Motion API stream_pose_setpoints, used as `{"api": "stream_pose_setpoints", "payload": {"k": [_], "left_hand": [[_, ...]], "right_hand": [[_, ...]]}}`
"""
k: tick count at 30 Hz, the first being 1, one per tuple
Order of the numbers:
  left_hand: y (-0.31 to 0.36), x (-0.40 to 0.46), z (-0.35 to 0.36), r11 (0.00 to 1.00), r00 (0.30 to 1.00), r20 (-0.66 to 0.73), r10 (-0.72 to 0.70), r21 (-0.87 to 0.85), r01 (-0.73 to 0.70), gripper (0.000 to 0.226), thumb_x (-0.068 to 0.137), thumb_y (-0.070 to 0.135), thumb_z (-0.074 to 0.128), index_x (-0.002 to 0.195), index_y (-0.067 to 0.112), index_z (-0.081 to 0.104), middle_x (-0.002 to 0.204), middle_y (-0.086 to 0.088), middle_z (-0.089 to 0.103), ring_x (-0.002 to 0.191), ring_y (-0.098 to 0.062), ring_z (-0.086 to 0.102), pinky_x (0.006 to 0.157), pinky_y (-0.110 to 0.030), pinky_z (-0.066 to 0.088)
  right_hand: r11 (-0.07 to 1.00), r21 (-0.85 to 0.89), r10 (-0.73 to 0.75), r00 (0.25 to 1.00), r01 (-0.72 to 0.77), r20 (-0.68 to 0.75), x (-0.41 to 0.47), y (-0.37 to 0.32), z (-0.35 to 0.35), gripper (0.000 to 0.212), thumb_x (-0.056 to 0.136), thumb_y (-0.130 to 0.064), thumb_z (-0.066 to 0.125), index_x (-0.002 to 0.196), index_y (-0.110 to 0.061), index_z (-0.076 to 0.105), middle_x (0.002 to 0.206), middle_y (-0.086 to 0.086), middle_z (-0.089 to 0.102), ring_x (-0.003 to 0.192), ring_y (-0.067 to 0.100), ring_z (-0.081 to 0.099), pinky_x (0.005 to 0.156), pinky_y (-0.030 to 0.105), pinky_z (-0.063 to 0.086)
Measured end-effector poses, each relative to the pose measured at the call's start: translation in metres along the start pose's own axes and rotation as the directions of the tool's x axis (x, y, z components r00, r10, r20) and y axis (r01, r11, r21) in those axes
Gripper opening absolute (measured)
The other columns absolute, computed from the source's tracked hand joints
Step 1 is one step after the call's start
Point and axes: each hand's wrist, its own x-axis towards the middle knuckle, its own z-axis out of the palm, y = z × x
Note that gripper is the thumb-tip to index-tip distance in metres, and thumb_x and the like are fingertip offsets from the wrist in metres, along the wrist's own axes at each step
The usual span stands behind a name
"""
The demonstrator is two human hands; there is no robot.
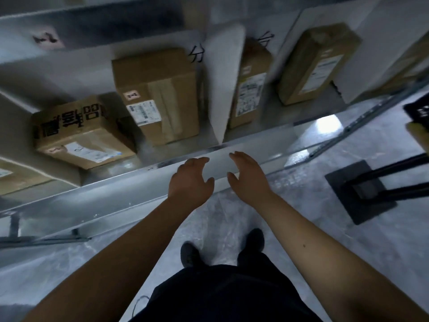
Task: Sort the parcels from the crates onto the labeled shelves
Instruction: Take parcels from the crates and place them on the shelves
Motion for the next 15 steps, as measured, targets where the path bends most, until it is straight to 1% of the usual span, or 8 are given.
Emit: {"api": "stream_pose_setpoints", "payload": {"k": [2,4,5,6,8,9,10,15], "left_hand": [[0.028,0.006,0.01,0.997,0.997,0.024,0.068,0.024,-0.068,0.065,0.094,0.045,0.068,0.153,0.033,0.045,0.15,0.002,0.053,0.135,-0.022,0.051,0.111,-0.041,0.045],[0.061,0.012,0.022,0.991,0.991,0.062,0.122,0.046,-0.125,0.066,0.094,0.045,0.068,0.154,0.034,0.043,0.152,0.003,0.052,0.136,-0.022,0.05,0.112,-0.042,0.045],[0.079,0.015,0.03,0.986,0.986,0.076,0.147,0.063,-0.152,0.066,0.094,0.046,0.068,0.154,0.035,0.042,0.153,0.003,0.051,0.137,-0.022,0.05,0.113,-0.043,0.045],[0.099,0.018,0.039,0.98,0.981,0.088,0.173,0.079,-0.18,0.067,0.094,0.047,0.068,0.154,0.035,0.042,0.153,0.003,0.052,0.137,-0.022,0.05,0.114,-0.043,0.045],[0.14,0.024,0.057,0.967,0.967,0.108,0.23,0.088,-0.24,0.068,0.093,0.048,0.068,0.154,0.036,0.042,0.154,0.003,0.051,0.138,-0.022,0.049,0.115,-0.043,0.044],[0.162,0.026,0.067,0.959,0.957,0.121,0.263,0.079,-0.273,0.069,0.092,0.049,0.069,0.154,0.036,0.042,0.155,0.003,0.051,0.139,-0.021,0.048,0.115,-0.043,0.044],[0.184,0.029,0.077,0.949,0.945,0.135,0.297,0.066,-0.307,0.069,0.092,0.049,0.069,0.154,0.036,0.042,0.155,0.004,0.05,0.14,-0.021,0.048,0.115,-0.042,0.043],[0.3,0.035,0.131,0.883,0.868,0.193,0.458,0.016,-0.469,0.071,0.093,0.047,0.07,0.156,0.032,0.043,0.157,0.002,0.047,0.14,-0.022,0.048,0.114,-0.038,0.041]], "right_hand": [[0.998,0.006,0.057,0.998,-0.057,-0.028,-0.009,0.024,-0.022,0.06,0.104,-0.02,0.062,0.158,-0.008,0.039,0.165,0.011,0.036,0.153,0.025,0.03,0.126,0.029,0.018],[0.994,0.011,0.106,0.993,-0.106,-0.057,-0.018,0.052,-0.045,0.061,0.103,-0.023,0.063,0.158,-0.012,0.039,0.166,0.007,0.035,0.153,0.023,0.029,0.121,0.02,0.015],[0.992,0.015,0.128,0.989,-0.128,-0.073,-0.023,0.067,-0.058,0.062,0.102,-0.024,0.063,0.159,-0.014,0.04,0.166,0.005,0.034,0.153,0.022,0.028,0.119,0.019,0.014],[0.988,0.021,0.154,0.984,-0.153,-0.086,-0.029,0.082,-0.072,0.063,0.102,-0.025,0.064,0.158,-0.015,0.04,0.166,0.005,0.034,0.153,0.022,0.028,0.12,0.02,0.016],[0.979,0.045,0.2,0.973,-0.196,-0.117,-0.043,0.113,-0.101,0.063,0.1,-0.026,0.066,0.158,-0.016,0.042,0.166,0.006,0.033,0.153,0.023,0.029,0.125,0.032,0.026],[0.975,0.055,0.219,0.966,-0.213,-0.136,-0.051,0.128,-0.117,0.064,0.1,-0.026,0.066,0.158,-0.016,0.042,0.166,0.006,0.034,0.152,0.024,0.03,0.124,0.038,0.031],[0.97,0.058,0.242,0.958,-0.235,-0.156,-0.059,0.143,-0.134,0.064,0.1,-0.027,0.066,0.158,-0.016,0.042,0.166,0.006,0.035,0.151,0.025,0.032,0.123,0.041,0.033],[0.93,0.063,0.365,0.882,-0.363,-0.299,-0.106,0.22,-0.215,0.059,0.1,-0.023,0.062,0.156,-0.014,0.044,0.16,0.006,0.045,0.144,0.029,0.04,0.118,0.038,0.036]]}}
